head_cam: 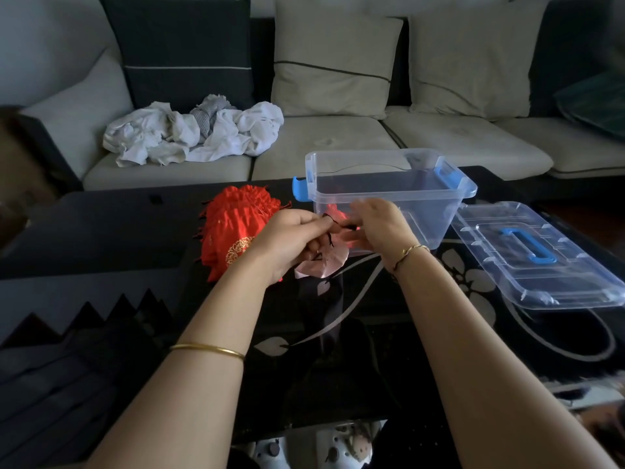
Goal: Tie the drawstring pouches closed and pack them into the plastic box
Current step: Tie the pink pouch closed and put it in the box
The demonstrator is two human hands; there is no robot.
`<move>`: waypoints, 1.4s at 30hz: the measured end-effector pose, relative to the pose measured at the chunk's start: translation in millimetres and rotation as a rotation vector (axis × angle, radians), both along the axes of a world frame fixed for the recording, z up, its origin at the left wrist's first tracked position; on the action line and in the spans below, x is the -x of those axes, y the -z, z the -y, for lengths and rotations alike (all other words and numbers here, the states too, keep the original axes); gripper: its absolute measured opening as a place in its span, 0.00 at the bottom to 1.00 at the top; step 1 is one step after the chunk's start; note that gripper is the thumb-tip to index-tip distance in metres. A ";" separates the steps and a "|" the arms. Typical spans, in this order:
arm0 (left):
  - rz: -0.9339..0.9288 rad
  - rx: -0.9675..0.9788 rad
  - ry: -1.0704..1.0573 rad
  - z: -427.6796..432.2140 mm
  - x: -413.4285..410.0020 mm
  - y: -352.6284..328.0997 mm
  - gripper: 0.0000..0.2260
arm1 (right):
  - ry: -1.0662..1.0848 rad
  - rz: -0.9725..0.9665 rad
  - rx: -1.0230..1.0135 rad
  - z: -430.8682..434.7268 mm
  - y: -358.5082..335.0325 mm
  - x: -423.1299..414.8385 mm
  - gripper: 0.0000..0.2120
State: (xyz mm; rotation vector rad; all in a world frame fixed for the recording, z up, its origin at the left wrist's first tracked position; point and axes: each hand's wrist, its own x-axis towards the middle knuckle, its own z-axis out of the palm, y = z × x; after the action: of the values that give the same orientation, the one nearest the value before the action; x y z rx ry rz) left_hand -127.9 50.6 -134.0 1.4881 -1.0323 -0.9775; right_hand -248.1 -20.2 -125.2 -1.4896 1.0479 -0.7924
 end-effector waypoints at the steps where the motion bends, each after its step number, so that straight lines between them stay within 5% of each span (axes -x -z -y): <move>1: -0.045 0.002 -0.014 0.9 -0.9 -0.4 0.07 | -0.037 -0.020 -0.010 -0.1 1.7 0.6 0.05; 7: -0.270 0.026 0.009 -0.5 -3.3 -4.4 0.08 | -0.158 -0.085 0.105 0.4 3.3 2.4 0.09; 22: -0.227 0.070 -0.011 -3.3 -4.2 -8.1 0.07 | -0.258 -0.264 0.348 -3.1 2.4 -4.2 0.10; 32: -0.191 0.092 0.019 -4.8 -2.4 -10.3 0.09 | -0.301 -0.218 0.286 3.1 14.4 -4.0 0.12; 38: -0.315 0.068 -0.092 -1.9 -2.6 -12.1 0.07 | -0.021 -0.257 0.646 0.9 5.7 0.1 0.06; 42: -0.370 0.056 -0.141 -2.8 -5.5 -14.5 0.06 | -0.043 -0.198 0.718 -7.1 -1.5 3.0 0.04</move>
State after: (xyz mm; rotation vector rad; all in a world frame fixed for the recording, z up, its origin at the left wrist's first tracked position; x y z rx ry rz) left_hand -122.4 53.4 -119.5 1.2545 -0.6742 -1.0642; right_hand -251.1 -13.0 -123.6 -2.2249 0.9083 -1.0710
